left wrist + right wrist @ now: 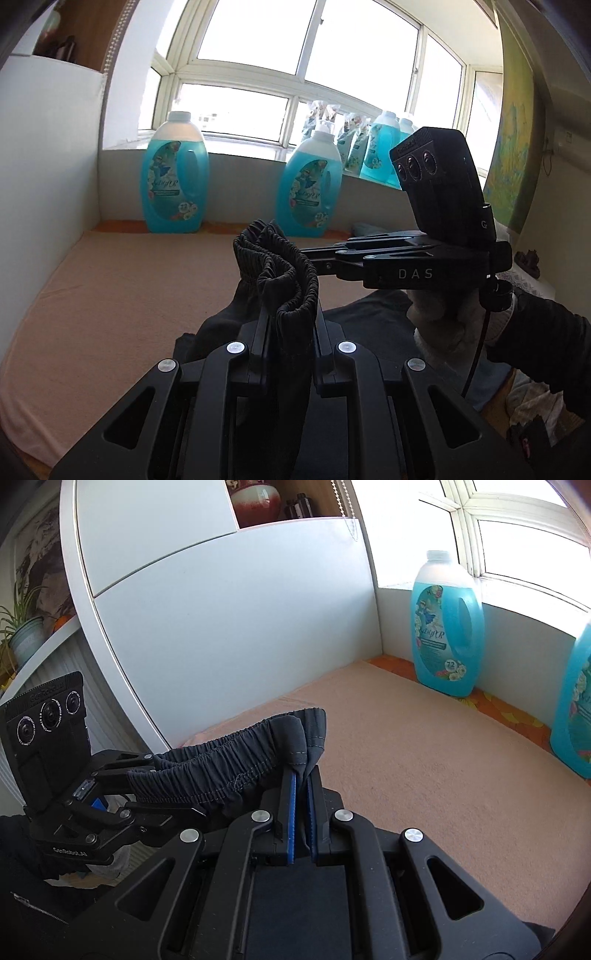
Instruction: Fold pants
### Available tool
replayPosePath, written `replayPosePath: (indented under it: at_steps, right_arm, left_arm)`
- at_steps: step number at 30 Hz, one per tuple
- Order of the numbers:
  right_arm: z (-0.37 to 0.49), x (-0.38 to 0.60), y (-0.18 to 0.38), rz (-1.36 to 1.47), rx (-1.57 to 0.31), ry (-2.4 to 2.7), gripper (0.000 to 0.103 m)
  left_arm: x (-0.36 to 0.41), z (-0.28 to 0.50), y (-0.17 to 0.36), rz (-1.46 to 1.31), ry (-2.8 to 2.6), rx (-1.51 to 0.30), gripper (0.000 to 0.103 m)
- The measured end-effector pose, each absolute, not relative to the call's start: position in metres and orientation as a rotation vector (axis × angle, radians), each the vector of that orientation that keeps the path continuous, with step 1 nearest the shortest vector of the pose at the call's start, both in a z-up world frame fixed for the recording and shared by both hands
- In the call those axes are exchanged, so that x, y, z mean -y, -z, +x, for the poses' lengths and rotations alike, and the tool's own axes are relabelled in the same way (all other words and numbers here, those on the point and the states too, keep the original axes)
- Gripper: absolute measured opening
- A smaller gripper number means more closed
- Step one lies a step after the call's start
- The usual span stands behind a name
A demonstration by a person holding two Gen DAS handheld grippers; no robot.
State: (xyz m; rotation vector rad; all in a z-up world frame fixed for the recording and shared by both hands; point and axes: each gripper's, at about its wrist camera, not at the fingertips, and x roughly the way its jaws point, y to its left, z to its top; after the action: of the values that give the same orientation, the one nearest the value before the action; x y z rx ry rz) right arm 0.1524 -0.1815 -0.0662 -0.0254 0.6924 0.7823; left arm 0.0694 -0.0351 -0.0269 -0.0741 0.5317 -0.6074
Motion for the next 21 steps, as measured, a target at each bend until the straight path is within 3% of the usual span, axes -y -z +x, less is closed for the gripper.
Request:
replayPosePath:
  at_steps: [4,10,12,14,21]
  right_arm:
    - [0.135,0.249,0.100,0.115,-0.802,-0.669,0.006]
    - [0.103,0.336,0.143,0.442,-0.955,-0.472,0.020]
    - [0.091,0.355,0.154,0.560,-0.995,-0.447,0.036]
    - [0.084,0.367,0.163,0.655,-1.029,-0.434,0.044]
    - [0.087,0.361,0.185,0.900,-1.094,-0.505,0.058]
  left_arm:
    - [0.085,0.058,0.055,-0.010,0.677,-0.599,0.015]
    - [0.149,0.029,0.089,0.146,0.764,-0.657,0.015]
    - [0.162,0.021,0.097,0.200,0.774,-0.655,0.015]
    - [0.172,0.011,0.102,0.247,0.778,-0.646,0.015]
    - [0.186,-0.012,0.111,0.351,0.776,-0.591,0.015]
